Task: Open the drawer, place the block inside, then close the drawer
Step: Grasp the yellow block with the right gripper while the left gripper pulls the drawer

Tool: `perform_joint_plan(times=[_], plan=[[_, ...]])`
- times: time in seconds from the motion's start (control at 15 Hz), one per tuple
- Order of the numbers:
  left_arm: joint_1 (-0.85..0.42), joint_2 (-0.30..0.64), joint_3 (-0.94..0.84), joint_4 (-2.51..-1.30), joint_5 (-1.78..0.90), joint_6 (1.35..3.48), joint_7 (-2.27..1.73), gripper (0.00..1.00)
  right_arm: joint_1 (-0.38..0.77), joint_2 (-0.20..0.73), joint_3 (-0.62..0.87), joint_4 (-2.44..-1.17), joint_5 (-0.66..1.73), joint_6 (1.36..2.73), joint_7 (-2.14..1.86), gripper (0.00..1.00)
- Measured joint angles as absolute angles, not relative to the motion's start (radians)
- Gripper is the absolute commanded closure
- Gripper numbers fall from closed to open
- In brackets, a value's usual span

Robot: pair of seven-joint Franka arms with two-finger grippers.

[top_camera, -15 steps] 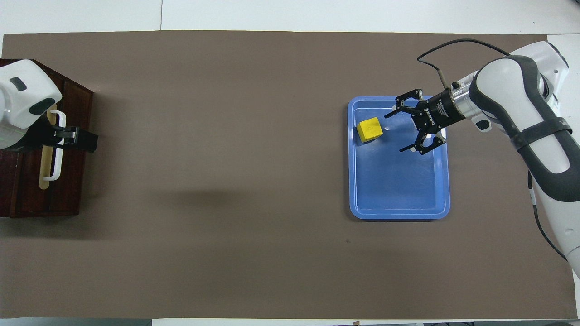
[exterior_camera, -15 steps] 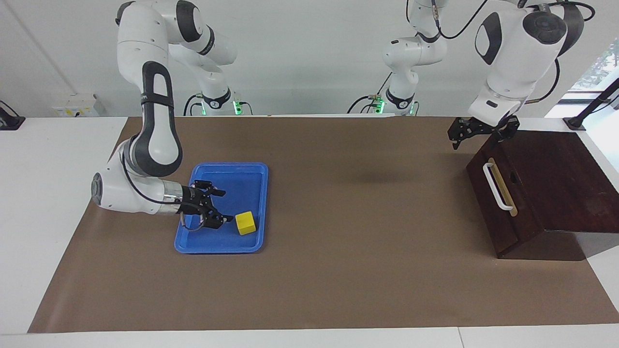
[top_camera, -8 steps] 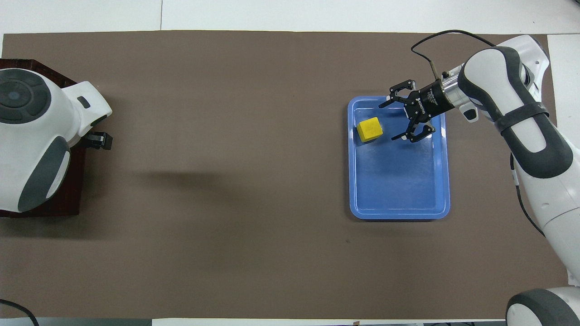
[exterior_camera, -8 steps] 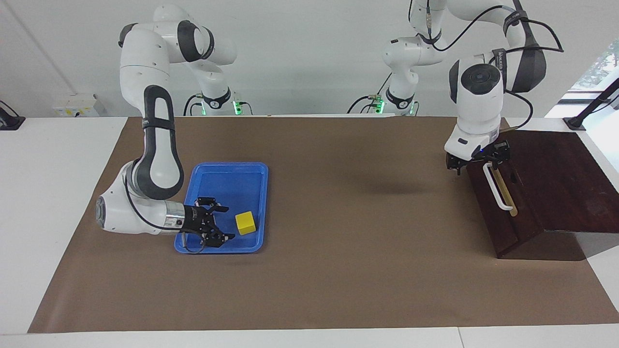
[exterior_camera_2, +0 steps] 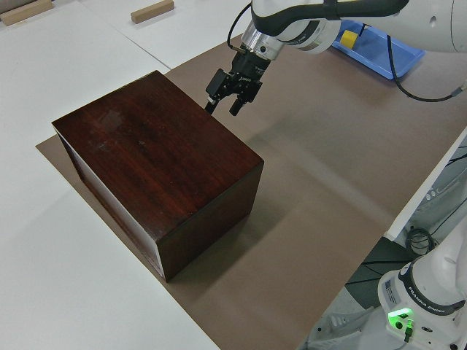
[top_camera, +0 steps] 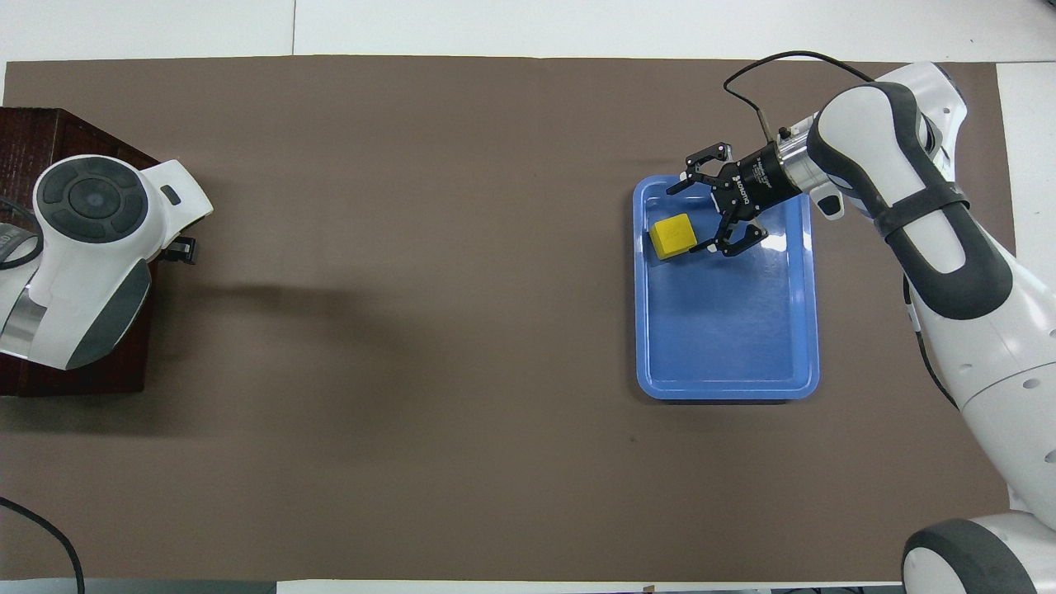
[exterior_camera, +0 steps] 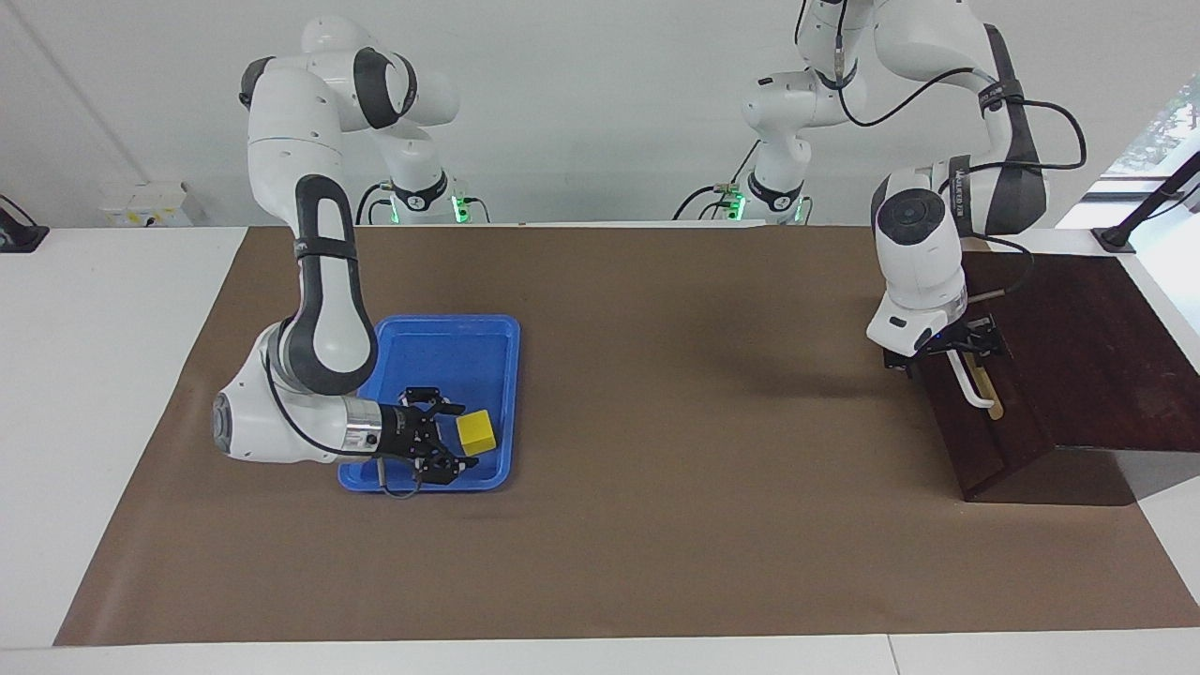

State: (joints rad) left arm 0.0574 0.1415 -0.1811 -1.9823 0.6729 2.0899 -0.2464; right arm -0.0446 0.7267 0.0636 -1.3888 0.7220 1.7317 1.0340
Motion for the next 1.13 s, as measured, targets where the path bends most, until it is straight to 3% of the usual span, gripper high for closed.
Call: perform_joint_plan(times=[1.0,1.06,1.13], plan=[[0.072,0.176,-0.181,-2.011,0.687,2.126,-0.250,0.00,-0.045,0.731,0.059,-1.413,0.722,1.727,0.946,0.00],[0.072,0.176,-0.182,-2.012,0.687,2.126,-0.250,0.00,-0.045,0.731,0.059,-1.413,0.722,1.727,0.946,0.07],[0.071,0.175,-0.183,-2.013,0.687,2.126,-0.250,0.00,-0.045,0.731,0.059,-1.413,0.722,1.727,0.946,0.32]])
